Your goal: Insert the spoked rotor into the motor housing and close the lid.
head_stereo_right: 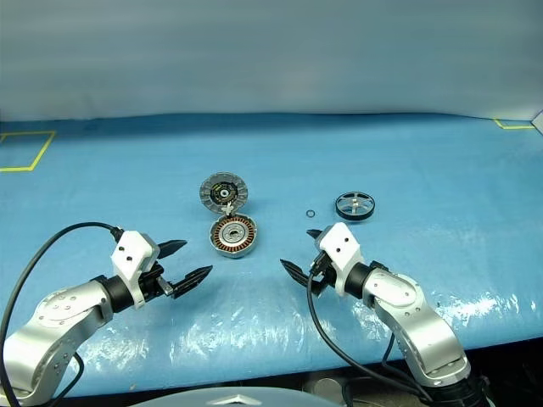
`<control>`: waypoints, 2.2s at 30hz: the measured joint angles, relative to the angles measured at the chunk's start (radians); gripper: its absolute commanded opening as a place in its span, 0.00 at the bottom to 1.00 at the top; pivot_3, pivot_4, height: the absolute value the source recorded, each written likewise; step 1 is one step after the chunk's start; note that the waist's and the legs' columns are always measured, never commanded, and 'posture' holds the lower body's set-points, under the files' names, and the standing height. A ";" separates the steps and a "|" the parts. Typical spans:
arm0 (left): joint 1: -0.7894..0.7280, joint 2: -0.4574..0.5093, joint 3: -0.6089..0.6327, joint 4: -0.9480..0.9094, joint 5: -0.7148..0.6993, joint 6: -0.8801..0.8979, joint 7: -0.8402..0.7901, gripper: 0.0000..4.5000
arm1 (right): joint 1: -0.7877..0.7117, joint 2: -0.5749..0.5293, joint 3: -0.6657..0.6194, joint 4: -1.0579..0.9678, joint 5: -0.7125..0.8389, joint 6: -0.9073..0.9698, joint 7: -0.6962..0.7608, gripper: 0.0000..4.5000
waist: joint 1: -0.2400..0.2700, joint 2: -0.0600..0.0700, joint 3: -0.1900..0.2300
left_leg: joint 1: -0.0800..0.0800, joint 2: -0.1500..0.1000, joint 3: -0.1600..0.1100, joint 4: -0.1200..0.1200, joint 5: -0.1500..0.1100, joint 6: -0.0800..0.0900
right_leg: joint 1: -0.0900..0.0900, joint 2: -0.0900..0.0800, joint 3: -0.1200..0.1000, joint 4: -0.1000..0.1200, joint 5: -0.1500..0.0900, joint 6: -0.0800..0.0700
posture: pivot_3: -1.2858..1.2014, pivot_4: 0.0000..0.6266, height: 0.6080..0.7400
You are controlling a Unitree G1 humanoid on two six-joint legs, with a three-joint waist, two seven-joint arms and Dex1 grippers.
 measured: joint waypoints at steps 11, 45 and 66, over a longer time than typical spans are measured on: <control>0.038 -0.062 0.003 0.045 0.033 -0.073 0.008 1.00 | -0.329 -0.224 0.230 0.042 -0.099 0.116 0.236 1.00 | -0.008 0.000 0.002 | 0.001 0.001 0.001 0.001 0.000 0.000 | 0.000 0.000 -0.001 0.001 0.000 0.000 | 0.52 0.24 1.00; 0.320 -0.214 -0.006 0.080 0.179 -0.505 0.042 1.00 | -0.919 0.216 0.611 0.833 -0.514 -0.313 0.601 1.00 | -0.016 0.002 0.004 | 0.000 0.000 0.000 0.000 0.000 -0.001 | -0.002 0.000 -0.001 0.001 0.005 -0.002 | 0.52 0.24 1.00; 0.287 -0.211 0.003 0.127 0.177 -0.527 0.021 1.00 | -0.727 0.207 0.530 0.563 -0.547 -0.130 0.603 0.44 | -0.015 0.004 0.001 | 0.001 0.000 -0.001 -0.001 0.000 -0.001 | 0.000 0.000 -0.001 0.001 0.004 -0.001 | 0.52 0.24 1.00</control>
